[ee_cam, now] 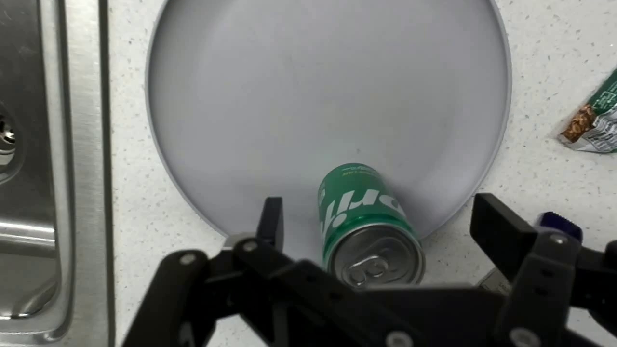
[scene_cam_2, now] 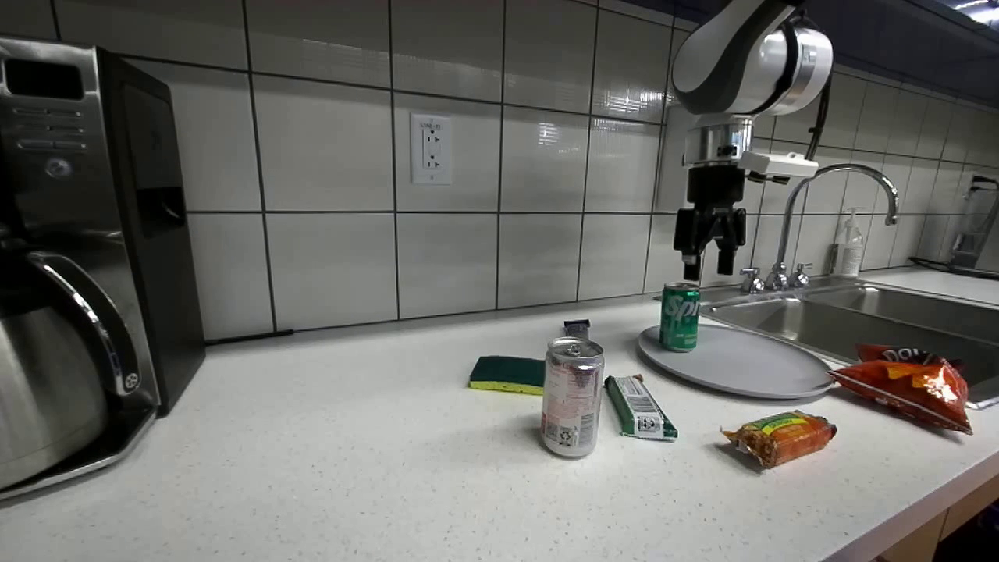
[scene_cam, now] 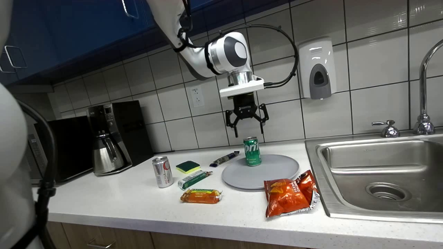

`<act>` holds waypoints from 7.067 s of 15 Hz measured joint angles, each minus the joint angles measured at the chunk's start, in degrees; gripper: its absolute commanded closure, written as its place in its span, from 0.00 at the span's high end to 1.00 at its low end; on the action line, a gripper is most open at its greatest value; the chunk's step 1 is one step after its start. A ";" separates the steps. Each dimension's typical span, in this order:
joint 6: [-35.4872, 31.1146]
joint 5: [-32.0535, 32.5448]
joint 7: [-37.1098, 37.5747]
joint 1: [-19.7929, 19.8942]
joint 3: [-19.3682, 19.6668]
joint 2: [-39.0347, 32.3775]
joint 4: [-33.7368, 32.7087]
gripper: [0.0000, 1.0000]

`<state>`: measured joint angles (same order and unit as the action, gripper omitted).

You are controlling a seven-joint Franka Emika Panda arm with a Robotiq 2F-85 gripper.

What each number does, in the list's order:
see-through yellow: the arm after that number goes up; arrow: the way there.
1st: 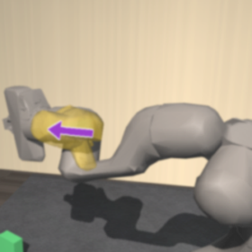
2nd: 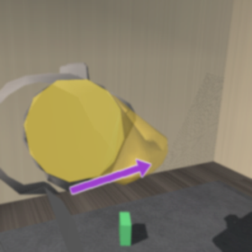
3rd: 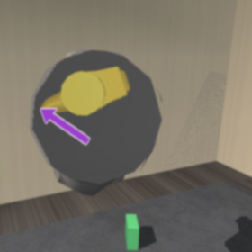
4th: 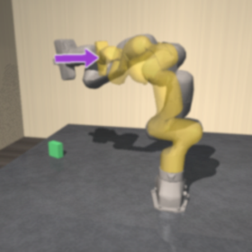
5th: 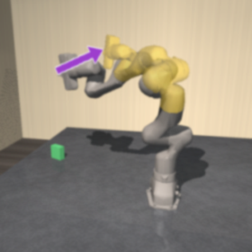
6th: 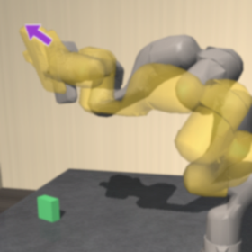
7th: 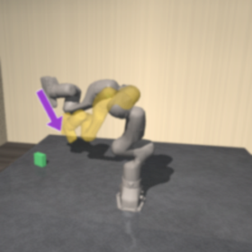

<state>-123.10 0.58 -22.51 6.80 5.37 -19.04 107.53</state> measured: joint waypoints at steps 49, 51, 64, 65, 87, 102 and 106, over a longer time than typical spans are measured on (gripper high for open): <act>0.06 0.11 6.78 0.08 -1.29 -10.35 -8.35 0.51; 0.06 0.11 6.78 0.08 -1.31 -10.35 -8.35 0.38; 0.06 0.04 6.78 0.14 -1.35 -10.40 -8.65 0.38; 0.06 0.02 6.78 0.18 -1.35 -10.43 -8.89 0.38; 1.69 -0.01 6.78 0.66 -1.55 -18.13 -24.16 0.38; 5.38 -0.01 6.78 0.97 -1.54 -25.79 -34.08 0.38; 6.58 -0.01 6.78 1.12 -1.54 -26.37 -34.78 0.38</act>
<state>-116.53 0.58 -15.73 7.92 3.83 -45.41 72.75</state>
